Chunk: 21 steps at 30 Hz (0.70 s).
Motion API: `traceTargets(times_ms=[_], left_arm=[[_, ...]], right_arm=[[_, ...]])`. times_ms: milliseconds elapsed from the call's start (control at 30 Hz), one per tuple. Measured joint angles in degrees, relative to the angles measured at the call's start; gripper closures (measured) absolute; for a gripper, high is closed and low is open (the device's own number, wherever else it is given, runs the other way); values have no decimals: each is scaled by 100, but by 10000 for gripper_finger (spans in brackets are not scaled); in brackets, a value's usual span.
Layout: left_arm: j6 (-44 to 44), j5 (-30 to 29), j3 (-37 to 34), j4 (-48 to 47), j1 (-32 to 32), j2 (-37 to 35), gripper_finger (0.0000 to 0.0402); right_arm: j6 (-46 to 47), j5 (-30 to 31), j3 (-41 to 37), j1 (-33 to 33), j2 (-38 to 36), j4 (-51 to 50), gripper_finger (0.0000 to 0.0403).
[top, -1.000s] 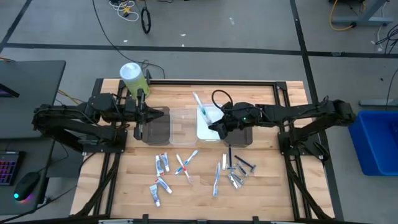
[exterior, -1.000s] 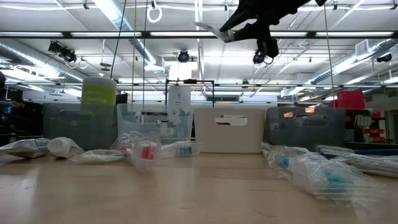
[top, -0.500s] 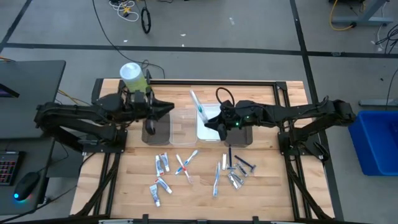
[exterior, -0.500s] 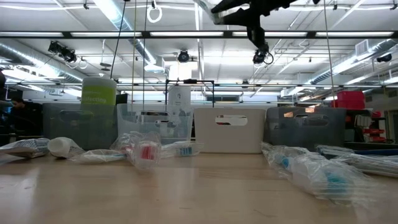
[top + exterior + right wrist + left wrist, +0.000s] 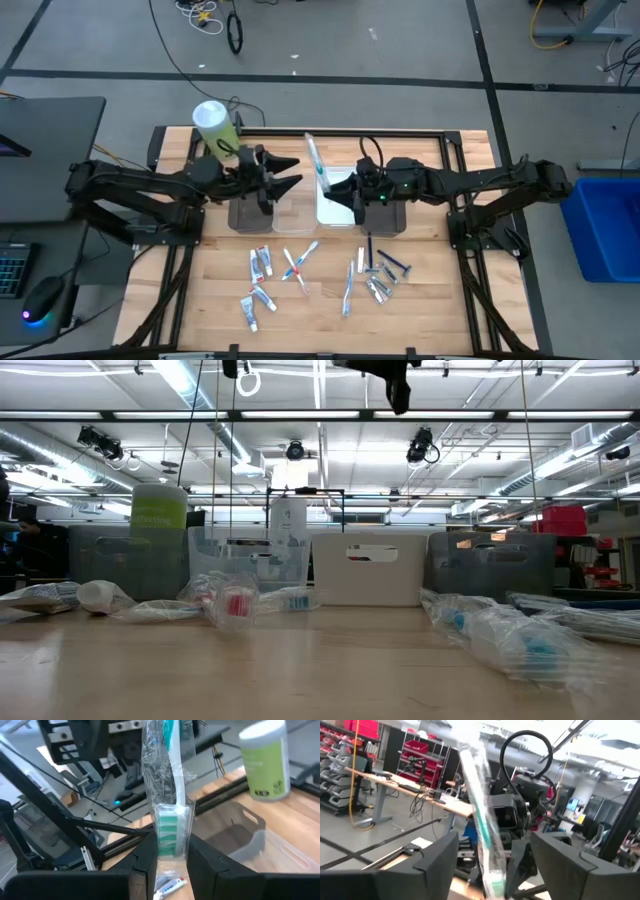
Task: Pick & Place Travel size toiletries
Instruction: Put the green toothbrush into the transparent bin
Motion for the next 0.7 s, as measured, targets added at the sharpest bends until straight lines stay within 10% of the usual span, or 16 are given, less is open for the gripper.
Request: traceTargets(times_ms=[700], left_arm=[[-382, 435, 4, 1721, -7, 1193, 151]], right_arm=[[-174, 13, 0, 189, 0, -317, 313]])
